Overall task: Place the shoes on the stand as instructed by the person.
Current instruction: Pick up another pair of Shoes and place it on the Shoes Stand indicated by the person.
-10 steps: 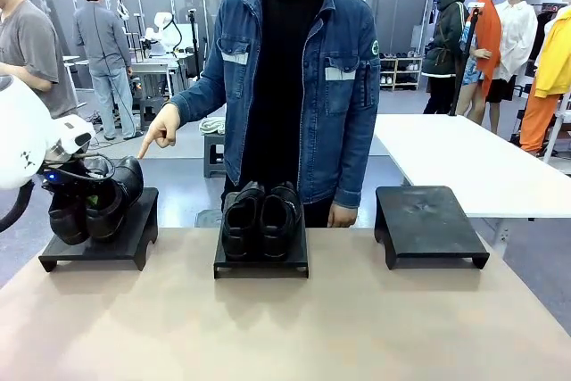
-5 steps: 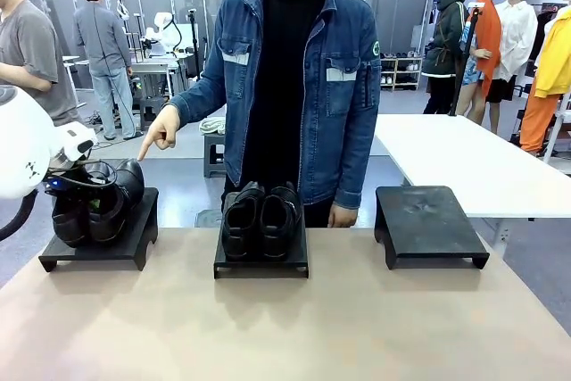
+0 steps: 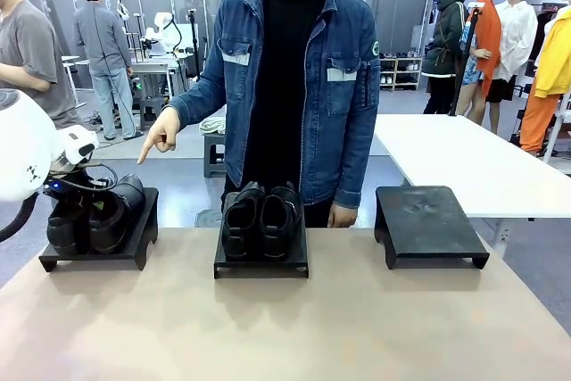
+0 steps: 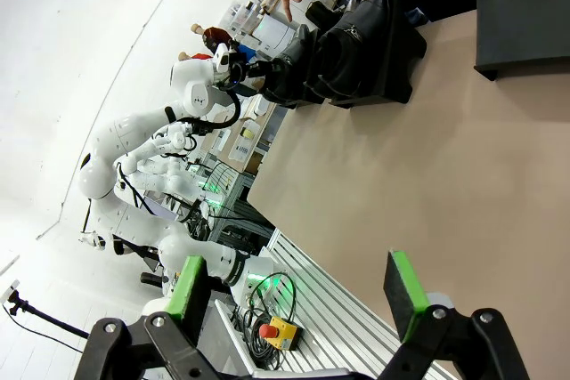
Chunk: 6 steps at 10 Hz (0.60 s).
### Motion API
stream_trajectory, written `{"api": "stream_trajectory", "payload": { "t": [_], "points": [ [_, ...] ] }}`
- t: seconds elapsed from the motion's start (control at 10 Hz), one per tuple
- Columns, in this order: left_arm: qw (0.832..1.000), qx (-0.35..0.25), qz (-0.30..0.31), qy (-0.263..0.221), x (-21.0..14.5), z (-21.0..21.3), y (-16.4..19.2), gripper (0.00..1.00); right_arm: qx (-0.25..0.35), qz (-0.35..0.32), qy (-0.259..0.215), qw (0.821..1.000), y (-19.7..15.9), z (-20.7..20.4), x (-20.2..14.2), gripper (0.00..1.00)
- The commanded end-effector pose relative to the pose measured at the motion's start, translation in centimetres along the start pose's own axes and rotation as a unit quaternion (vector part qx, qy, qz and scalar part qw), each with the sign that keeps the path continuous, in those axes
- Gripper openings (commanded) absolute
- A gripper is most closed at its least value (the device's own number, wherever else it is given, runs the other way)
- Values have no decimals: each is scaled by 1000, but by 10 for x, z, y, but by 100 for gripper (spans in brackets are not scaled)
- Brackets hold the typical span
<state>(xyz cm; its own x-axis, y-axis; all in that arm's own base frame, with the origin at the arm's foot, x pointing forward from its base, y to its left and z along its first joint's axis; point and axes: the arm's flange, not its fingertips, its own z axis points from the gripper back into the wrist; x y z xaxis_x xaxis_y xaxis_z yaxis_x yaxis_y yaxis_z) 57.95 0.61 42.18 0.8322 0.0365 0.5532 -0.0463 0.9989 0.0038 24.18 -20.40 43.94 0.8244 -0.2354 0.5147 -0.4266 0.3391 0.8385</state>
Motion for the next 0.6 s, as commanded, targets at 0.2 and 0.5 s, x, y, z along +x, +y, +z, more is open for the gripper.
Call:
{"api": "stream_trajectory", "payload": {
  "t": [0.2,0.5],
  "points": [
    [1000,4,2,-19,8,0,-3,100,4,10,1,1000,1,2,0,100],
    [1000,1,1,-24,6,6,-2,98,4,10,1,1000,1,2,0,100]
  ]
}}
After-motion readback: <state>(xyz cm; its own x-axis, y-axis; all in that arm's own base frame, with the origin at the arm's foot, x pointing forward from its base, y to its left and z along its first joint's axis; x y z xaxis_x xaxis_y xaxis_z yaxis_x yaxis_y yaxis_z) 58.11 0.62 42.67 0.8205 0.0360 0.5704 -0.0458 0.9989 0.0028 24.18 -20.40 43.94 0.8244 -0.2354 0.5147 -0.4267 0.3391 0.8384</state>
